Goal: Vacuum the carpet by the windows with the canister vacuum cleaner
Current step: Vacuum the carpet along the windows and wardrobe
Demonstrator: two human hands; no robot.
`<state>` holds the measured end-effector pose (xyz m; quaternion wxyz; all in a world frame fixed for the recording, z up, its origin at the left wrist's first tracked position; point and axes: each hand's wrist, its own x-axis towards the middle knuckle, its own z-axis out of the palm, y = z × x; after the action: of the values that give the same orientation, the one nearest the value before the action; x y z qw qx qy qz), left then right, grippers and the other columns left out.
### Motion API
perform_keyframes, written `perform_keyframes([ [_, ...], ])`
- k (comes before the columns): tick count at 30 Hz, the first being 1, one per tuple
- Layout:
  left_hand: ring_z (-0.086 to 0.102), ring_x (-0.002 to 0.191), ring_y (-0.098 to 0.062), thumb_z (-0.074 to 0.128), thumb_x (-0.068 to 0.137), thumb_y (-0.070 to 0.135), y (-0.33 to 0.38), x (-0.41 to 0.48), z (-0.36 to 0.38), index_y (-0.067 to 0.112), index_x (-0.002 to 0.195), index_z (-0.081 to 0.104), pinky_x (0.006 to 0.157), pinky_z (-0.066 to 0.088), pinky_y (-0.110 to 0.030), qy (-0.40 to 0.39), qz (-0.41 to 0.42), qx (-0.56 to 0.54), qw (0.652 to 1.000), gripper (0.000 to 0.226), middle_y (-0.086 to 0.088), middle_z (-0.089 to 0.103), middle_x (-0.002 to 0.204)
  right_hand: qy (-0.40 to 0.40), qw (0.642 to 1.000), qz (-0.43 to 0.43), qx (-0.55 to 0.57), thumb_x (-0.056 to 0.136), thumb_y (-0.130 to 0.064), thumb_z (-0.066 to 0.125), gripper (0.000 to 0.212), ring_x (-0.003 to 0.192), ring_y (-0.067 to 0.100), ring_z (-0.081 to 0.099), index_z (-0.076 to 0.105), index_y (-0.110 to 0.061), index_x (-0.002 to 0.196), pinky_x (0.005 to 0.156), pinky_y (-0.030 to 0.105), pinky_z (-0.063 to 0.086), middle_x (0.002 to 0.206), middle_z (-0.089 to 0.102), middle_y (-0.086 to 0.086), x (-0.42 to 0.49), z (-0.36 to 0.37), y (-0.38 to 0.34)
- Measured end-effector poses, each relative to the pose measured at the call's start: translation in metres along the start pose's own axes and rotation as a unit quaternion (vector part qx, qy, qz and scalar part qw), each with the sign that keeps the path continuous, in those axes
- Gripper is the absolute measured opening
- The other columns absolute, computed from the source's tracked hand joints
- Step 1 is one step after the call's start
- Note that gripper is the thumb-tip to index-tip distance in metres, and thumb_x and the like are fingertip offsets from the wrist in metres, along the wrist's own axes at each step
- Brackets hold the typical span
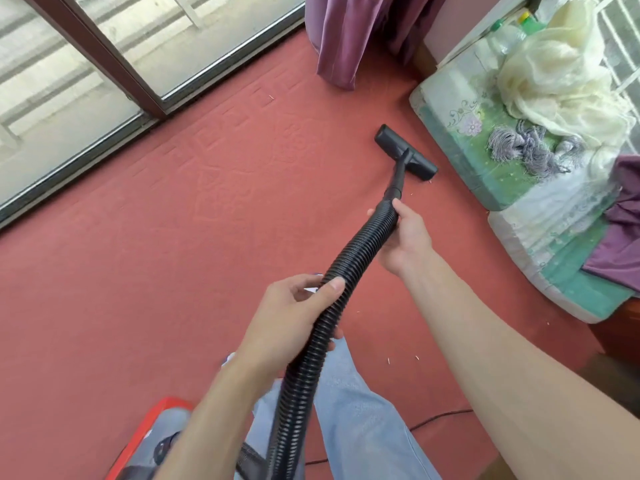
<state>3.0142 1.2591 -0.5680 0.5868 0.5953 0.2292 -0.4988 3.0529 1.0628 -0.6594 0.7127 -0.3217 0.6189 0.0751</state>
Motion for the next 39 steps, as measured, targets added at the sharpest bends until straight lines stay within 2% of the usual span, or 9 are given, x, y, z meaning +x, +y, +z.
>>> perform_keyframes([
  [3, 0.07, 0.076, -0.039, 0.066, 0.094, 0.03, -0.011, 0.006, 0.015, 0.012, 0.104, 0.07, 0.08, 0.057, -0.059, -0.009, 0.001, 0.002, 1.0, 0.021, -0.026, 0.071, 0.097, 0.013, 1.0, -0.005, -0.02, 0.096, -0.032, 0.055, 0.024, 0.058, 0.016, 0.056, 0.053, -0.012, 0.108, 0.051, 0.021, 0.048, 0.076, 0.061, 0.006, 0.002, 0.004, -0.007],
  [5, 0.072, 0.086, -0.04, 0.067, 0.094, 0.03, -0.009, 0.007, 0.007, 0.014, 0.107, 0.071, 0.086, 0.057, -0.056, -0.068, 0.009, -0.019, 0.997, 0.021, -0.024, 0.07, 0.103, -0.013, 1.0, -0.013, 0.0, 0.095, -0.029, 0.056, 0.023, 0.056, 0.017, 0.057, 0.053, -0.01, 0.107, 0.048, 0.021, 0.049, 0.078, 0.061, 0.008, -0.008, 0.012, -0.02],
  [9, 0.072, 0.085, -0.037, 0.07, 0.085, 0.03, 0.001, -0.004, -0.037, 0.011, 0.11, 0.07, 0.073, 0.059, -0.04, -0.178, 0.035, -0.037, 0.983, 0.031, -0.023, 0.072, 0.105, -0.056, 0.998, -0.012, -0.028, 0.091, -0.021, 0.063, 0.017, 0.065, 0.02, 0.063, 0.057, -0.01, 0.102, 0.051, 0.026, 0.052, 0.091, 0.062, 0.015, -0.042, 0.034, -0.034],
  [13, 0.07, 0.083, -0.037, 0.071, 0.083, 0.031, 0.0, -0.018, -0.075, 0.009, 0.113, 0.069, 0.081, 0.056, -0.051, -0.199, 0.035, -0.069, 0.977, 0.037, -0.024, 0.07, 0.103, -0.102, 0.987, 0.021, -0.125, 0.091, -0.024, 0.062, 0.016, 0.063, 0.019, 0.06, 0.058, -0.012, 0.101, 0.058, 0.029, 0.052, 0.081, 0.062, 0.012, -0.059, 0.062, -0.017],
  [18, 0.069, 0.082, -0.038, 0.067, 0.083, 0.033, -0.011, -0.032, -0.102, 0.004, 0.112, 0.067, 0.084, 0.051, -0.06, -0.155, 0.062, -0.099, 0.981, 0.04, -0.025, 0.069, 0.103, -0.137, 0.974, 0.018, -0.18, 0.091, -0.022, 0.061, 0.014, 0.057, 0.018, 0.058, 0.056, -0.012, 0.083, 0.057, 0.029, 0.048, 0.066, 0.06, 0.008, -0.06, 0.112, 0.015],
  [23, 0.068, 0.077, -0.034, 0.064, 0.091, 0.035, -0.018, -0.027, -0.091, 0.004, 0.103, 0.071, 0.08, 0.056, -0.054, -0.017, 0.078, -0.136, 0.987, 0.034, -0.022, 0.072, 0.101, -0.123, 0.952, -0.008, -0.281, 0.09, -0.027, 0.062, 0.014, 0.058, 0.018, 0.059, 0.059, -0.013, 0.094, 0.067, 0.031, 0.051, 0.083, 0.064, 0.01, -0.032, 0.15, 0.033],
  [27, 0.066, 0.068, -0.027, 0.06, 0.096, 0.032, -0.013, -0.009, -0.066, 0.0, 0.103, 0.07, 0.064, 0.059, -0.038, 0.098, 0.059, -0.179, 0.977, 0.034, -0.023, 0.073, 0.096, -0.138, 0.944, 0.006, -0.3, 0.095, -0.03, 0.056, 0.022, 0.037, 0.012, 0.055, 0.058, -0.012, 0.107, 0.042, 0.016, 0.045, 0.078, 0.064, 0.009, -0.011, 0.154, 0.033],
  [33, 0.068, 0.074, -0.032, 0.067, 0.092, 0.03, -0.025, -0.016, -0.069, 0.002, 0.111, 0.069, 0.074, 0.061, -0.048, -0.004, 0.049, -0.19, 0.981, 0.034, -0.026, 0.072, 0.101, -0.169, 0.954, 0.057, -0.241, 0.093, -0.03, 0.057, 0.024, 0.06, 0.016, 0.056, 0.055, -0.011, 0.107, 0.045, 0.018, 0.048, 0.068, 0.062, 0.008, -0.016, 0.131, 0.031],
  [39, 0.068, 0.074, -0.035, 0.075, 0.081, 0.034, -0.033, -0.033, -0.098, 0.002, 0.113, 0.068, 0.075, 0.057, -0.047, -0.147, 0.042, -0.19, 0.97, 0.046, -0.028, 0.07, 0.1, -0.151, 0.946, 0.053, -0.283, 0.088, -0.024, 0.059, 0.019, 0.061, 0.018, 0.059, 0.057, -0.01, 0.101, 0.055, 0.026, 0.05, 0.068, 0.064, 0.009, -0.044, 0.101, 0.019],
])
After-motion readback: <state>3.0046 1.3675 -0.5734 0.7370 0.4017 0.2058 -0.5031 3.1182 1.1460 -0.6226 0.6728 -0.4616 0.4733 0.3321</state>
